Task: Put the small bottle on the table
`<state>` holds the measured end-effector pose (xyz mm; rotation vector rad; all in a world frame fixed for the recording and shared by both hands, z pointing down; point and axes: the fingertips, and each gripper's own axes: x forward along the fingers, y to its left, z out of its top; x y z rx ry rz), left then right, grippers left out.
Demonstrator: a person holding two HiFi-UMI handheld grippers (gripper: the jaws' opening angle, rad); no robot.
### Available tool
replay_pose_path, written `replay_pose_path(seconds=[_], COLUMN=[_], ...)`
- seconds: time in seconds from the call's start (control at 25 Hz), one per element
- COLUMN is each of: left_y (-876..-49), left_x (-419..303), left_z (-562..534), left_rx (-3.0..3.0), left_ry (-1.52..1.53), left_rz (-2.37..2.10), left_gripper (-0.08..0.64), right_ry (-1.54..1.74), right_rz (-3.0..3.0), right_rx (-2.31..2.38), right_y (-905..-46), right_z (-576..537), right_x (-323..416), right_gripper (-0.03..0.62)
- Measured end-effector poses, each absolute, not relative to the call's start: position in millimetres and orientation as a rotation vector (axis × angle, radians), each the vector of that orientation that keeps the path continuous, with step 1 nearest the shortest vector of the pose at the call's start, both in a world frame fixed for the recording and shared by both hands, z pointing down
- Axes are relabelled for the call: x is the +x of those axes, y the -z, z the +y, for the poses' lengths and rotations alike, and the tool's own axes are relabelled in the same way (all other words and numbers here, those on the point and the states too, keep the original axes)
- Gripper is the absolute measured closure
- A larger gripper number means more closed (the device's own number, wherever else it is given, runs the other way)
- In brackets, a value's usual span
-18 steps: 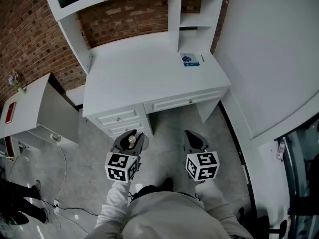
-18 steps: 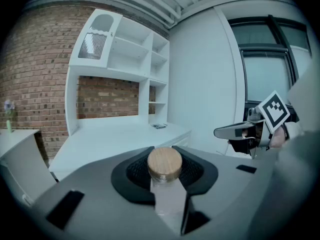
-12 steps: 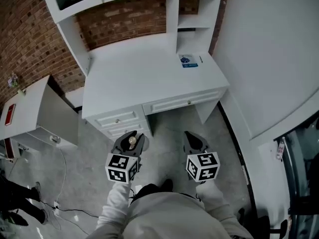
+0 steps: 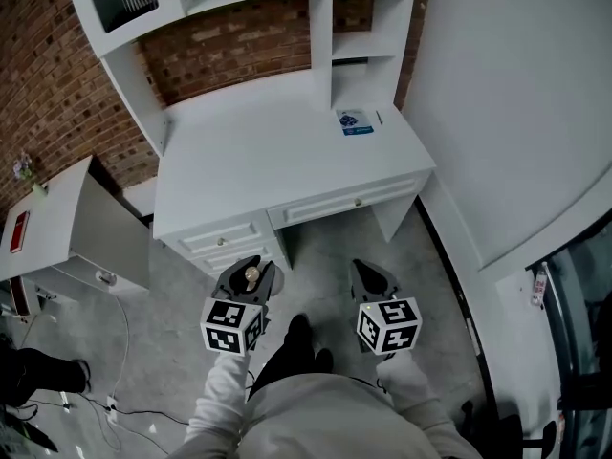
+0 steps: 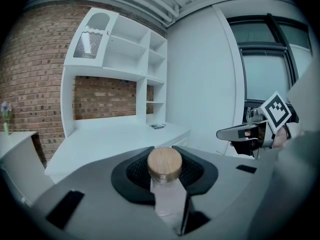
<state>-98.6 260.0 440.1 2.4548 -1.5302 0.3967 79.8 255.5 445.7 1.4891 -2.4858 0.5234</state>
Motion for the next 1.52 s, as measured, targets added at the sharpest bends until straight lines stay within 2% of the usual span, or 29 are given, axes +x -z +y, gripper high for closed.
replay_pose_path(seconds=[0.6, 1.52], left_y=[-439, -439], left_x=[-90, -112], left_z=[157, -53], left_rx=[2.501, 2.579], left_ry=[-0.392, -0.398], left_rz=[-1.497, -1.355], left_gripper=[0.44, 0.44], right_ry=[-0.522, -0.544], right_rz=[-2.457, -2.4], right_rx=[1.558, 1.614], right_y=[-446, -446], right_z=[166, -24], right_x=[92, 48], right_gripper=[0.565, 0.565])
